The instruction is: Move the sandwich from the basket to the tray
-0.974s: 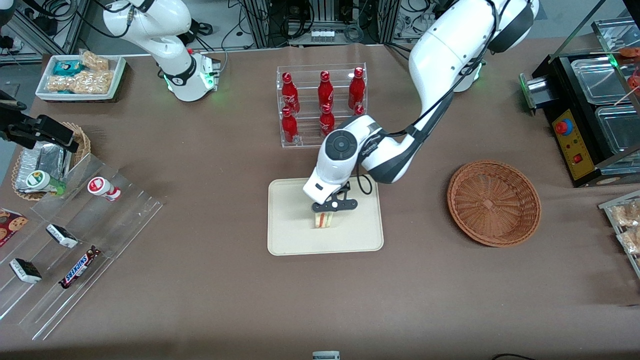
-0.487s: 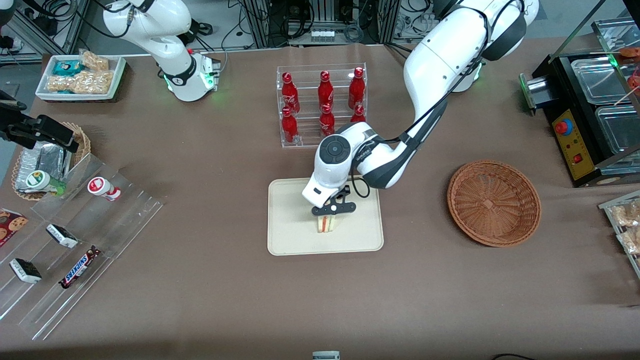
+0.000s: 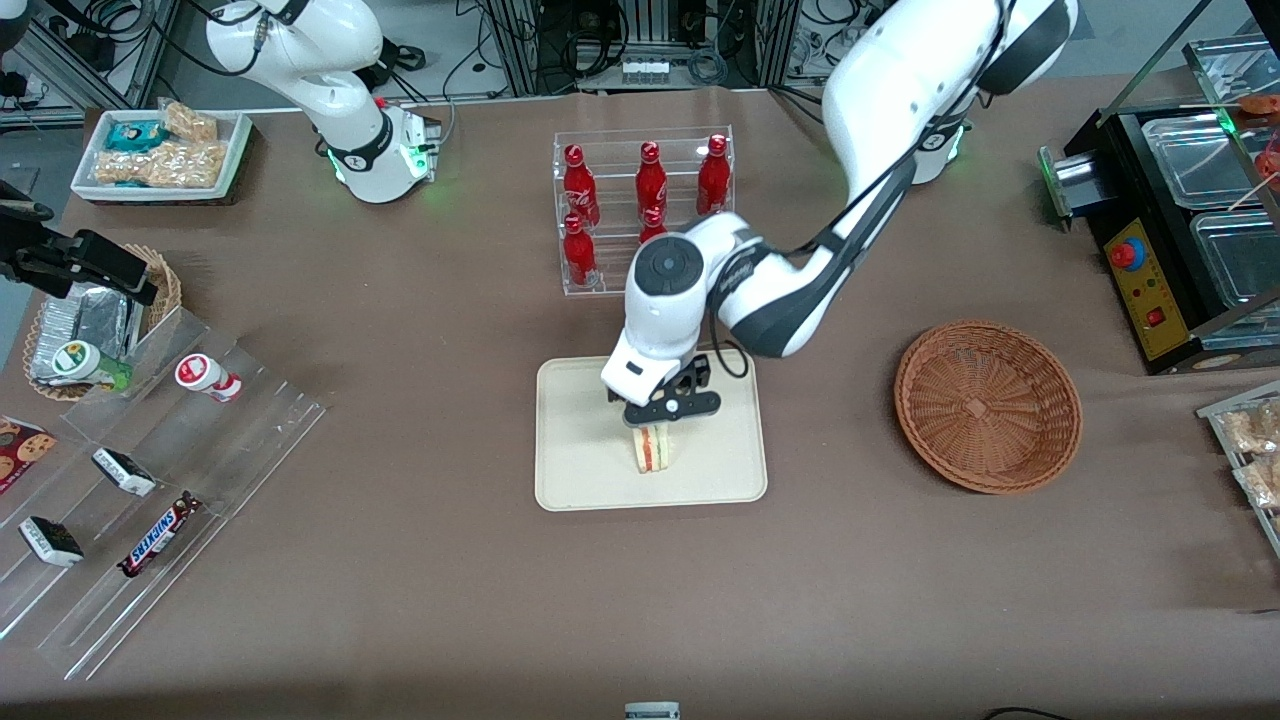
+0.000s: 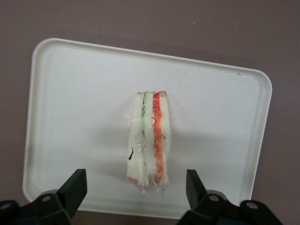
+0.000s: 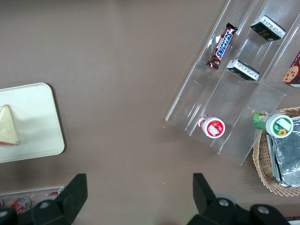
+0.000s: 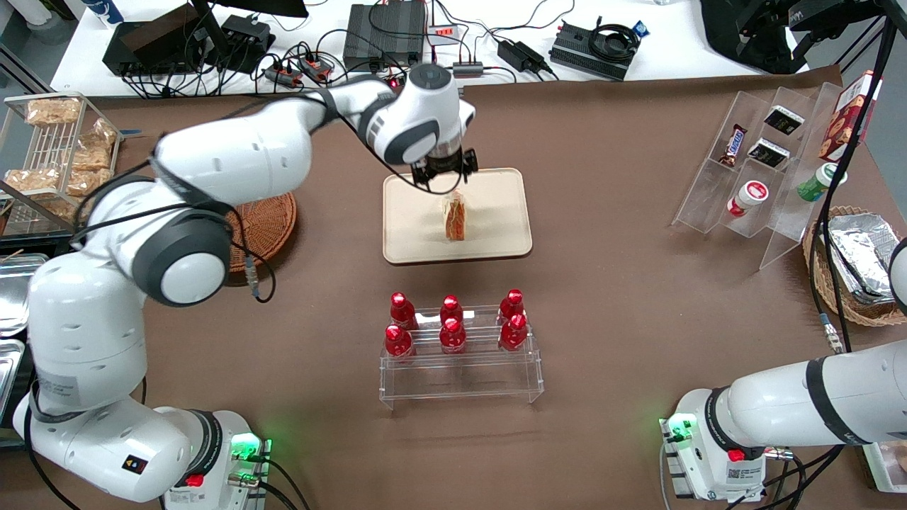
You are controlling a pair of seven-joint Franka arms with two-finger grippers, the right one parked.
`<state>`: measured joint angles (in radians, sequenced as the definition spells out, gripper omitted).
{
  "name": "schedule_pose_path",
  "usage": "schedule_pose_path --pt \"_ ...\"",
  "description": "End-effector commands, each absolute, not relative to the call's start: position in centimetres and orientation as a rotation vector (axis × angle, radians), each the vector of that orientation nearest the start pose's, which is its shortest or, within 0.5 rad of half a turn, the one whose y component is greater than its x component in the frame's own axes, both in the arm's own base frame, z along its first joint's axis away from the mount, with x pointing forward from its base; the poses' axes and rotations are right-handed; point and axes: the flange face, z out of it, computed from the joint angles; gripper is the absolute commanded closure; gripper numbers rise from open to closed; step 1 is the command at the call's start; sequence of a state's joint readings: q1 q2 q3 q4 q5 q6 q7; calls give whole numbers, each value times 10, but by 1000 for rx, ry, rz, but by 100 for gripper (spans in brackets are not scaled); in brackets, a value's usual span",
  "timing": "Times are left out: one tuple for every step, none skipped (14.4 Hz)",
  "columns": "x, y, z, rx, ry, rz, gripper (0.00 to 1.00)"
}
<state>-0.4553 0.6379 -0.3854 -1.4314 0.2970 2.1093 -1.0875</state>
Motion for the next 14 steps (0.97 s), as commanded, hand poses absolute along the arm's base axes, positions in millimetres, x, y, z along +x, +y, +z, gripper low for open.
schedule_pose_path --pt "542 -448 400 -3124 -407 -135 0" --pt "543 -435 408 -3110 -448 -65 0" --pt "556 -413 419 -3114 -471 -50 0" --pt "567 -390 423 -3119 -446 -41 0" --pt "571 -367 428 -3127 -430 -19 0" --pt "577 -343 429 -3127 -442 8 0" --pt "582 -316 433 -3125 -439 14 0" --pt "585 -287 440 -3129 -422 17 0" --pt "584 -268 448 -3142 -398 32 0" --pt "581 -246 453 -3151 -362 59 0" --pt "580 -224 459 -3153 -326 80 0" --pt "580 -200 468 -3162 -293 101 0" --pt "581 -180 475 -3172 -266 123 0" --pt "582 -161 481 -3176 -229 139 0"
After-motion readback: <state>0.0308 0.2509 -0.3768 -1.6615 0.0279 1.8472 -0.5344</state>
